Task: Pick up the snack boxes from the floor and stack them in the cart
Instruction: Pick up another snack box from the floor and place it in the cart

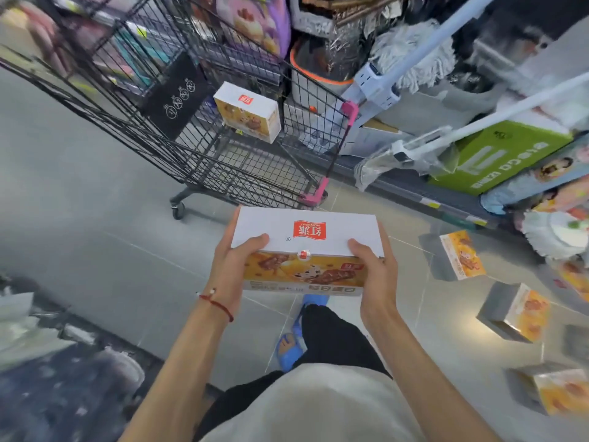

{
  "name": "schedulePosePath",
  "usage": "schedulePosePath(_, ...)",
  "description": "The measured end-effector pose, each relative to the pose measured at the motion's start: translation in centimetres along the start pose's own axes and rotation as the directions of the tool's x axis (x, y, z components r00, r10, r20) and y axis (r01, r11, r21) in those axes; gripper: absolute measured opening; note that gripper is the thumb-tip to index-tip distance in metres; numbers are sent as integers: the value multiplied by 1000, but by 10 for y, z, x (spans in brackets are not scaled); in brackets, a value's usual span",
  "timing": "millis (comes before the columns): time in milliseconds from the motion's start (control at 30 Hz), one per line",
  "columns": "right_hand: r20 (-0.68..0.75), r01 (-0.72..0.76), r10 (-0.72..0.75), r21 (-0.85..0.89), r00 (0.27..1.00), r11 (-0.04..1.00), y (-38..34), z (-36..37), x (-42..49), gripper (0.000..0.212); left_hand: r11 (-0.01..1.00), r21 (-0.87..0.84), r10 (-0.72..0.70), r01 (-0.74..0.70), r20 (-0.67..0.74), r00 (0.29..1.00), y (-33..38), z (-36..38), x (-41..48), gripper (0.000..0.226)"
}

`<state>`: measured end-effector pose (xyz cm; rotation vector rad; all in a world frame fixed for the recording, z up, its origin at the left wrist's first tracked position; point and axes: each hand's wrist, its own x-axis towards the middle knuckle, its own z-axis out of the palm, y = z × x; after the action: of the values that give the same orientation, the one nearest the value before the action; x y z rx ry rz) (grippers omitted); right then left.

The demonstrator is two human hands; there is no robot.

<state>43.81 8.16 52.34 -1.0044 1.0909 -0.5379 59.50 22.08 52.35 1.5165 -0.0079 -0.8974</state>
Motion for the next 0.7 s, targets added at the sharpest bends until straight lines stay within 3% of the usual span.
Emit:
schedulePosePath(367,118,-18,23,-49,993,999,-34,120,121,52,998,2,-68,69,-146,987,82,-37,145,59)
schedulePosePath(567,94,-60,61,-14,994,998,-54,174,171,58,992,-12,-123,123,-116,986,126,-52,217,62)
schedulePosePath(700,-6,-94,94,33,996,995,-61,211,200,59,990,-16,-142,142,-15,990,150,-66,263,66)
